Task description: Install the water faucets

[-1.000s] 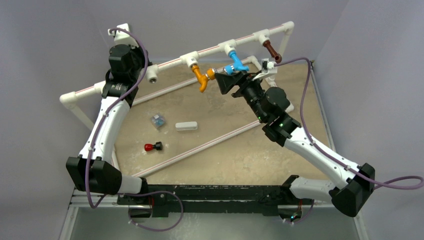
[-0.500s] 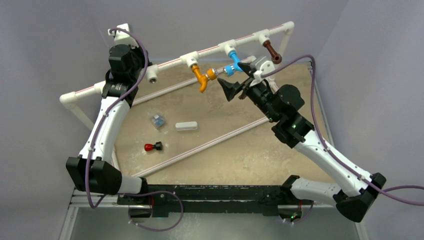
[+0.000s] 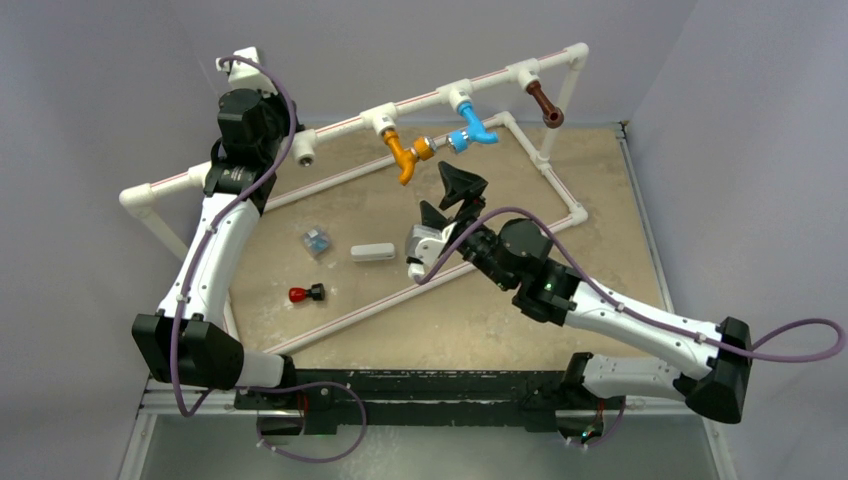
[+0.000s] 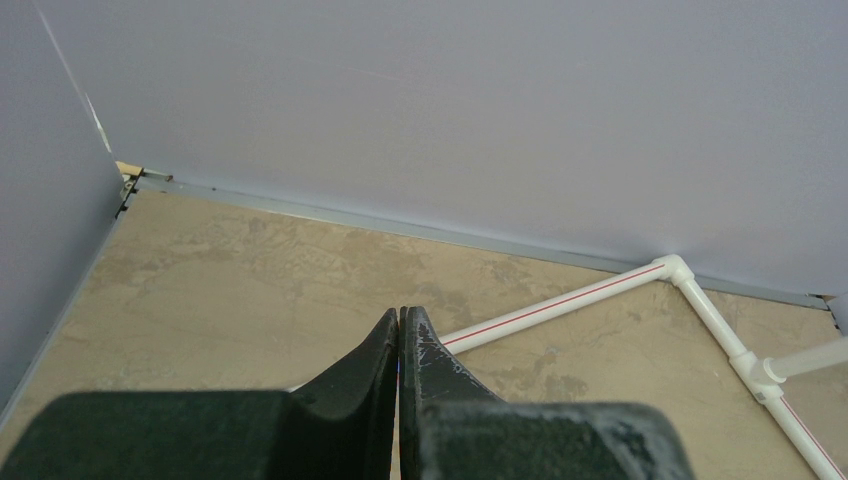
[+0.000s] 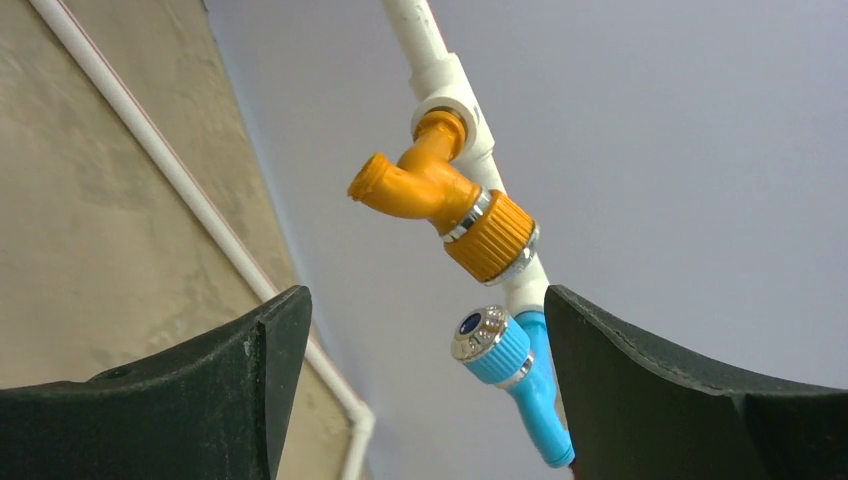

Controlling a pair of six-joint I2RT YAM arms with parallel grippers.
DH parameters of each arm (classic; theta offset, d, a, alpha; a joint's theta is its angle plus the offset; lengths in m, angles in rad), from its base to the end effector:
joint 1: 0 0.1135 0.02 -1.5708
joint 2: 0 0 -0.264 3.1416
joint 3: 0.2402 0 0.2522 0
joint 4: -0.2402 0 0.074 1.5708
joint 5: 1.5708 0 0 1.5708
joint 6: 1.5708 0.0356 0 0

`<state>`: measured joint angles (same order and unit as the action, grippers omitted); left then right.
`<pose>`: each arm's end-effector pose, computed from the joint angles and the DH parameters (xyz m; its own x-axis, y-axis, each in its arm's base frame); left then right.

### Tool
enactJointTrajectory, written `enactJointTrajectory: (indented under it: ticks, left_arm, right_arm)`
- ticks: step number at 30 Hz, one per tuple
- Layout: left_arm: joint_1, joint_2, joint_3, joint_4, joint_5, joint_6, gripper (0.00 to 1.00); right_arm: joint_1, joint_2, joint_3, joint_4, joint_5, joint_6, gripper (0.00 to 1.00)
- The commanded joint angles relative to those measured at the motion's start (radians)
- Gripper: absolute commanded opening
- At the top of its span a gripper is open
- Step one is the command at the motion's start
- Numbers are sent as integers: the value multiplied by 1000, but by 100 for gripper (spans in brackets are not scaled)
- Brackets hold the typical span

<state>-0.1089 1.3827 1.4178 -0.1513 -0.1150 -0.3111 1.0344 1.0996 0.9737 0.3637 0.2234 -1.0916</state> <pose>0.3205 -0.0309 0.4287 -0.1081 -0.2941 -0.9497 -0.0403 0.9558 -0.2914 0.1378 0.2163 0.4031 0.7016 -0.5131 -0.4944 -0.2289 0.4948 -0.8383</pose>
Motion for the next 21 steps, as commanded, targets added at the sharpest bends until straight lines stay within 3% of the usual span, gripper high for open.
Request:
enactJointTrajectory:
  ticks: [1,10,21]
  left_arm:
    - [-8,60,-46,-175,17,12,0]
    - [-5,64,-45,-176,26,10,0]
    - [-5,61,-44,-177,25,10,0]
  right_arm:
    - [43,29,-39,236,158,-315,87]
    - [68,155,-50,499,260,-576,87]
    - [68,327,55,609,254,-667,88]
